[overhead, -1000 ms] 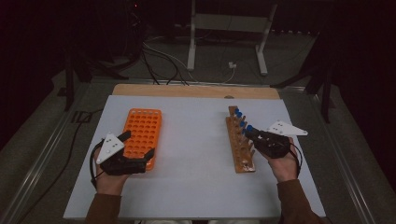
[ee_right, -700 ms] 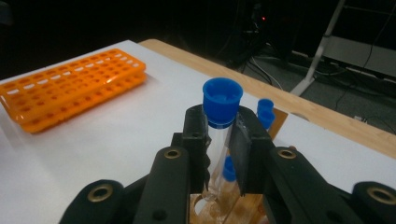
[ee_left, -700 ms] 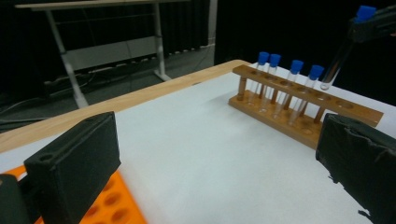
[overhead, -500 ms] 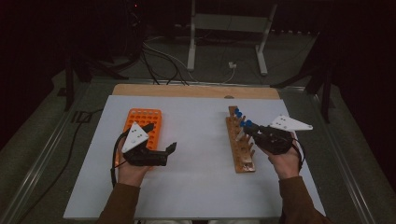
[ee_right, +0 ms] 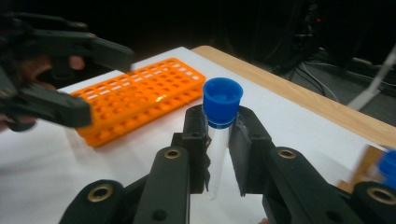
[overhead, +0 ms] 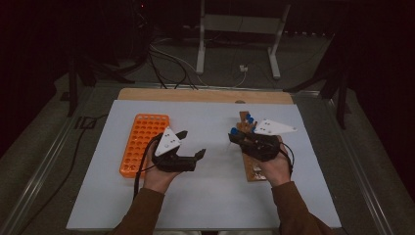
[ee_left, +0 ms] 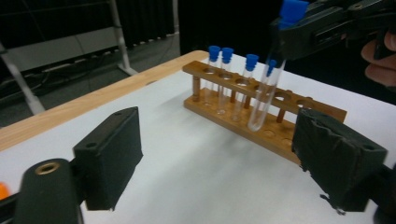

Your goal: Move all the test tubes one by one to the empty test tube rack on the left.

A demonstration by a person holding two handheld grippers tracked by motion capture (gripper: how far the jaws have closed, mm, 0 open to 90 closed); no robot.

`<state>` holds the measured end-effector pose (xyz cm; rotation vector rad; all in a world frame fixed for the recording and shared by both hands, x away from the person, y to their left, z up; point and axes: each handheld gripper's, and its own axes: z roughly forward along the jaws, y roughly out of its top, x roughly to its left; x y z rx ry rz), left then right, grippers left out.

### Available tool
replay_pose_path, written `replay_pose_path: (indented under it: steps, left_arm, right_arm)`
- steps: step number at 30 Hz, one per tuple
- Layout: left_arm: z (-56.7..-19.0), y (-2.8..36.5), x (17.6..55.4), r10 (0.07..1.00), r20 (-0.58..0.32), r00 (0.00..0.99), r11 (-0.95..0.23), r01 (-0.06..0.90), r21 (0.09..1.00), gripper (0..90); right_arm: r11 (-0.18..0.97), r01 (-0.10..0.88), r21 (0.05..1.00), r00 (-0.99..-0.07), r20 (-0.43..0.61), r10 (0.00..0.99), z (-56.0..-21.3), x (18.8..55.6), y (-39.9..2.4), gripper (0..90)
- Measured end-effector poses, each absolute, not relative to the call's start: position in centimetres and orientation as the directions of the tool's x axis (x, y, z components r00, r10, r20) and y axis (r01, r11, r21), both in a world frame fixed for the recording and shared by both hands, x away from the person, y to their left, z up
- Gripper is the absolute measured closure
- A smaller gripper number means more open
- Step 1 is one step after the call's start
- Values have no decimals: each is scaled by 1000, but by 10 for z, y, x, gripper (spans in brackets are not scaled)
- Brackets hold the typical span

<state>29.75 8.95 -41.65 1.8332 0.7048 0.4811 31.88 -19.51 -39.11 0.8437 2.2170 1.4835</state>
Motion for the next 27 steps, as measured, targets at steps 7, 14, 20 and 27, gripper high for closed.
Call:
replay_pose_path:
  steps: [7, 14, 20, 27]
  left_arm:
    - [-419, 73, 303, 636, 4, 772, -283, 227, 932, 388]
    - [-423, 64, 305, 609, 24, 793, -329, 225, 917, 511]
    - [-425, 62, 307, 597, 37, 801, -347, 217, 912, 642]
    - [-425, 62, 307, 587, 49, 808, -361, 207, 909, 739]
  right_arm:
    - [282, 285, 916, -789, 57, 612, -395, 319, -173, 773]
    - [285, 281, 916, -806, 64, 589, -396, 318, -159, 773]
    - [286, 281, 916, -817, 72, 573, -395, 316, -150, 773]
    - [290, 284, 914, -824, 79, 561, -397, 316, -147, 773]
